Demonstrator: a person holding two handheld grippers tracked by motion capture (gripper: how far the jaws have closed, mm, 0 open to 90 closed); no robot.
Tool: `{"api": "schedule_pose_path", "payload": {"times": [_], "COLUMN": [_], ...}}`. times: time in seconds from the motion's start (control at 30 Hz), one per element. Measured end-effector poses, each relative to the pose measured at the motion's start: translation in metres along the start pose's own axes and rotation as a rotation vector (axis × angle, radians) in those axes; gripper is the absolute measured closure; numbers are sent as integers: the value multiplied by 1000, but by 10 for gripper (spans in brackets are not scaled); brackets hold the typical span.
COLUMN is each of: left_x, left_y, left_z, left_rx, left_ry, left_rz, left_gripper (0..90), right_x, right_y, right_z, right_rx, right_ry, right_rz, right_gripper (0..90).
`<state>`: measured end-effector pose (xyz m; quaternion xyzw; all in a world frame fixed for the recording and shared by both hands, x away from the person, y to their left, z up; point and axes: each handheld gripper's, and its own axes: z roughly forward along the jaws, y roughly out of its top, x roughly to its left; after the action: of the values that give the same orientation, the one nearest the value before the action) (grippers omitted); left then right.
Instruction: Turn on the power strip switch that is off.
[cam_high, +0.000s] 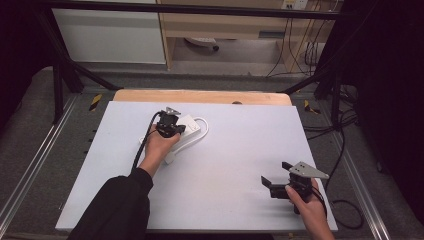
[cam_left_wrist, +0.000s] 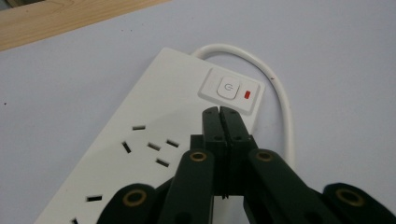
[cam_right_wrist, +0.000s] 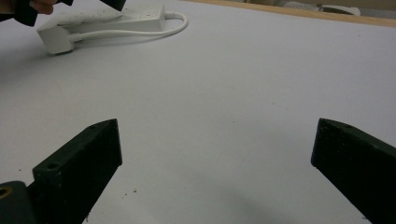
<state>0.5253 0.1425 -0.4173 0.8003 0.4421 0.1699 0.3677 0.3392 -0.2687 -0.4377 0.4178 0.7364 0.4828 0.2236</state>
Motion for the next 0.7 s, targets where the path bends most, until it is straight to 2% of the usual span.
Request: {"api": "schedule_pose_path", "payload": {"times": [0.43,0.7], "left_x": [0,0], "left_y": [-1,-2], "left_z": [1,1], "left_rx": [17,27], "left_ry": [-1,1], "left_rz": [24,16], "left_gripper": [900,900], "right_x": [0,0], "right_y": [0,0], "right_z": [0,0], "right_rx": [1,1], "right_ry": [0,1], "right_rz": [0,-1], "right_gripper": [24,24]}}
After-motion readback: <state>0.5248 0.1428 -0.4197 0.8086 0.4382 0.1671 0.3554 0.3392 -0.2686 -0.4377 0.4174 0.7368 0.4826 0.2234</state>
